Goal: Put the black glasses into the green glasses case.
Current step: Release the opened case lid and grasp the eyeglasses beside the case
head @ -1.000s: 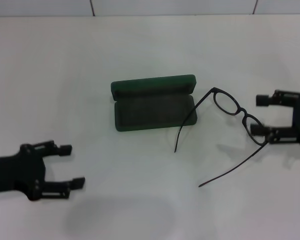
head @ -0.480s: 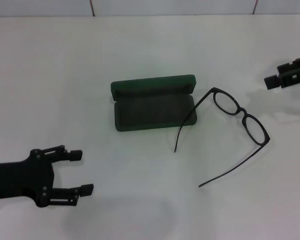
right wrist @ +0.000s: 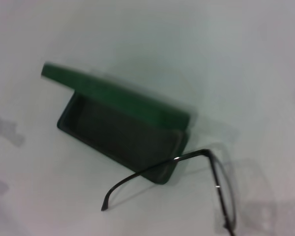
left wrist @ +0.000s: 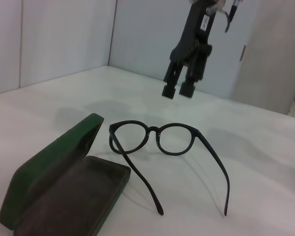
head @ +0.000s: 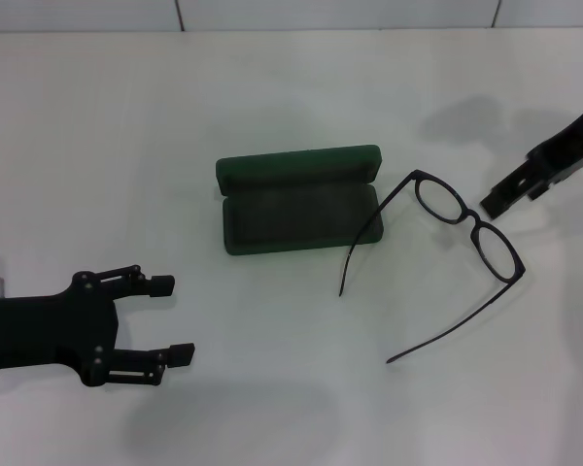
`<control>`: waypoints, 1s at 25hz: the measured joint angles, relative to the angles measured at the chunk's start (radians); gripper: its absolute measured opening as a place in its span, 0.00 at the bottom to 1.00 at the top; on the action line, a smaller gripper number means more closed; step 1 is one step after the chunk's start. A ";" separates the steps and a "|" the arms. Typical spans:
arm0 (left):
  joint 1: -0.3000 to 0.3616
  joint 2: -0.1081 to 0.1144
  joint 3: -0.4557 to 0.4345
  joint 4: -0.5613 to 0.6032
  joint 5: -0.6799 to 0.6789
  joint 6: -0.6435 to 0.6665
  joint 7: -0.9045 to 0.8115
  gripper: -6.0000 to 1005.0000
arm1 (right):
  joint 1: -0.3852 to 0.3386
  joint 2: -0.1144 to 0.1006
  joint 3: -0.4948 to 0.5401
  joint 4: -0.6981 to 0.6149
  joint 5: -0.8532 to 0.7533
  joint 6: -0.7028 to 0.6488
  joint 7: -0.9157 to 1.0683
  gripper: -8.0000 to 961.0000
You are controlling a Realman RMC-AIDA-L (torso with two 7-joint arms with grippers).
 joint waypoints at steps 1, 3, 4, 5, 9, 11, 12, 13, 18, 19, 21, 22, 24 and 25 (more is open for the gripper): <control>0.000 0.000 0.000 0.000 0.000 0.000 0.000 0.89 | 0.011 0.013 -0.016 0.007 -0.016 0.008 0.006 0.82; -0.002 0.000 -0.001 -0.001 0.000 0.000 0.000 0.89 | 0.035 0.051 -0.042 0.012 -0.077 0.030 0.018 0.82; -0.003 0.000 -0.001 -0.001 0.000 0.000 0.000 0.89 | 0.035 0.051 -0.042 0.012 -0.077 0.030 0.018 0.82; -0.003 0.000 -0.001 -0.001 0.000 0.000 0.000 0.89 | 0.041 0.067 -0.048 0.012 -0.106 0.042 0.021 0.82; -0.004 0.000 -0.001 -0.001 -0.001 0.000 0.000 0.89 | 0.056 0.108 -0.066 0.013 -0.183 0.073 0.031 0.82; -0.005 0.001 -0.003 -0.002 -0.001 0.000 0.001 0.89 | 0.056 0.114 -0.084 0.017 -0.192 0.095 0.037 0.82; -0.005 0.001 -0.003 -0.002 -0.001 0.000 0.001 0.89 | 0.054 0.116 -0.095 0.024 -0.192 0.111 0.041 0.82; -0.005 0.001 -0.003 -0.002 -0.001 -0.001 0.001 0.89 | 0.053 0.117 -0.102 0.035 -0.191 0.129 0.045 0.82; -0.006 0.001 -0.012 -0.002 0.000 -0.004 0.001 0.89 | 0.058 0.120 -0.111 0.091 -0.189 0.201 0.048 0.82; -0.006 0.001 -0.012 -0.002 0.000 -0.004 0.001 0.89 | 0.058 0.121 -0.112 0.093 -0.188 0.209 0.047 0.82; -0.006 0.000 -0.024 -0.002 0.003 -0.005 0.001 0.89 | 0.055 0.123 -0.114 0.093 -0.188 0.227 0.047 0.82; -0.007 -0.001 -0.028 -0.002 0.005 -0.005 0.001 0.89 | 0.054 0.123 -0.114 0.093 -0.188 0.234 0.046 0.82; -0.007 -0.001 -0.028 -0.002 0.006 -0.005 0.002 0.89 | 0.052 0.123 -0.114 0.094 -0.187 0.250 0.045 0.82; -0.007 -0.001 -0.028 -0.002 0.007 -0.005 0.002 0.89 | 0.052 0.123 -0.114 0.094 -0.187 0.255 0.045 0.82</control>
